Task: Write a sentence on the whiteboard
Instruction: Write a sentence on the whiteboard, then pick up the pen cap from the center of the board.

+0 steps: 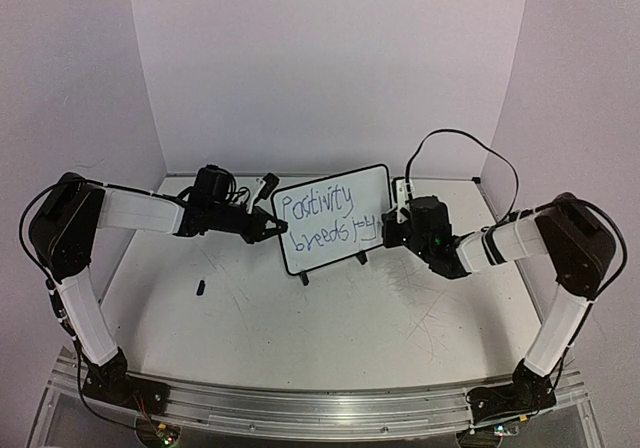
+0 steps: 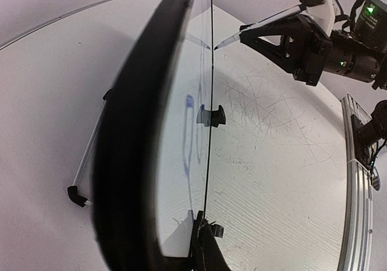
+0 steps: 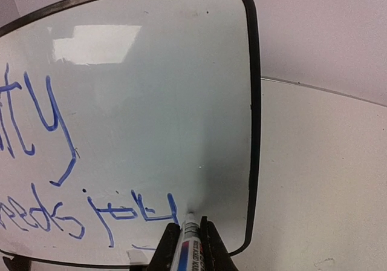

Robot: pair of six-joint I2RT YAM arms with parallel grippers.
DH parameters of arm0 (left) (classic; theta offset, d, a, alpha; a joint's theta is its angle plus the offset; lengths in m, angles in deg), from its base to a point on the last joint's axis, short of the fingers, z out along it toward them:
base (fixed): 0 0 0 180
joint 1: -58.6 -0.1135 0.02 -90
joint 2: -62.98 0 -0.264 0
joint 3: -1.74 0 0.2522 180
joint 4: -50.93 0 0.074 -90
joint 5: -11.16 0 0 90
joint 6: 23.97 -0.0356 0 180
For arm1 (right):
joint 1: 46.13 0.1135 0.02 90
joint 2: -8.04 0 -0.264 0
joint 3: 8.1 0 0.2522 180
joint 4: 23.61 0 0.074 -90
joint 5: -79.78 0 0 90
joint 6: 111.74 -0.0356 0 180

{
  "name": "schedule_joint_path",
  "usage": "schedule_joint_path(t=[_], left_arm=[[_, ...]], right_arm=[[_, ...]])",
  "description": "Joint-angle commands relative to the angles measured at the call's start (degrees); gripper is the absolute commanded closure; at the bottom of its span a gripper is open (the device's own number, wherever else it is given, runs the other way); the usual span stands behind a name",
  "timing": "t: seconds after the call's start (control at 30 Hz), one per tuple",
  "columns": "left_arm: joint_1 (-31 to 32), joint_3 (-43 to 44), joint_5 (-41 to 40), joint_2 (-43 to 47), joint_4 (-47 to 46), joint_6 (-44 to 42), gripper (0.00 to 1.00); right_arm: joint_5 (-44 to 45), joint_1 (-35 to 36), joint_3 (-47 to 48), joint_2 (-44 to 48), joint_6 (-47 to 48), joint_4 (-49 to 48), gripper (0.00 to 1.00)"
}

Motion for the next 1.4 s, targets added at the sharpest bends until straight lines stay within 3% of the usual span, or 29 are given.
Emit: schedule_joint_path(t=[0.0,0.17,0.37,0.63,0.8,0.9,1.07,1.2,1.37], left_arm=[[-1.6,0.0,-15.6,-3.1,6.4,-6.8,1.0],[-1.9,0.6,-16.5,-3.0,6.5,-5.5,0.97],[-1.9,1.6,-17.6,-3.2,6.6,-5.1,0.88],[-1.9,2.5,-18.0,0.2,7.3,-3.7,0.61],[-1.6,-1.0,-18.2,7.4,7.5,-1.2,0.53],[-1.4,-4.7,-18.8,14.1,8.1,1.9,0.43],[-1.3,-13.3,-20.4,25.0,11.3,15.6,0.4],[-1.2,-15.0,-27.0,29.1,22.7,27.2,0.39],[-1.2,-11.0,-37.9,24.6,40.1,33.0,0.38]], right_arm=[[-0.2,-0.4,-6.1,14.7,-4.3,3.3,1.0],[-2.9,-0.4,-9.0,27.5,-5.2,12.8,1.0],[-2.3,-0.4,-11.1,32.3,-3.8,15.5,1.0],[-2.8,-0.4,-13.7,35.5,-3.4,14.4,1.0],[-2.6,-0.4,-14.2,36.8,-1.6,14.1,1.0],[-3.1,-0.4,-14.2,37.0,-0.8,13.7,1.0],[-6.6,-0.4,-13.7,36.1,-0.4,12.9,1.0],[-9.4,-0.4,-12.0,34.5,-0.5,14.2,1.0],[-12.9,-0.4,-10.4,33.3,-0.6,15.9,1.0]])
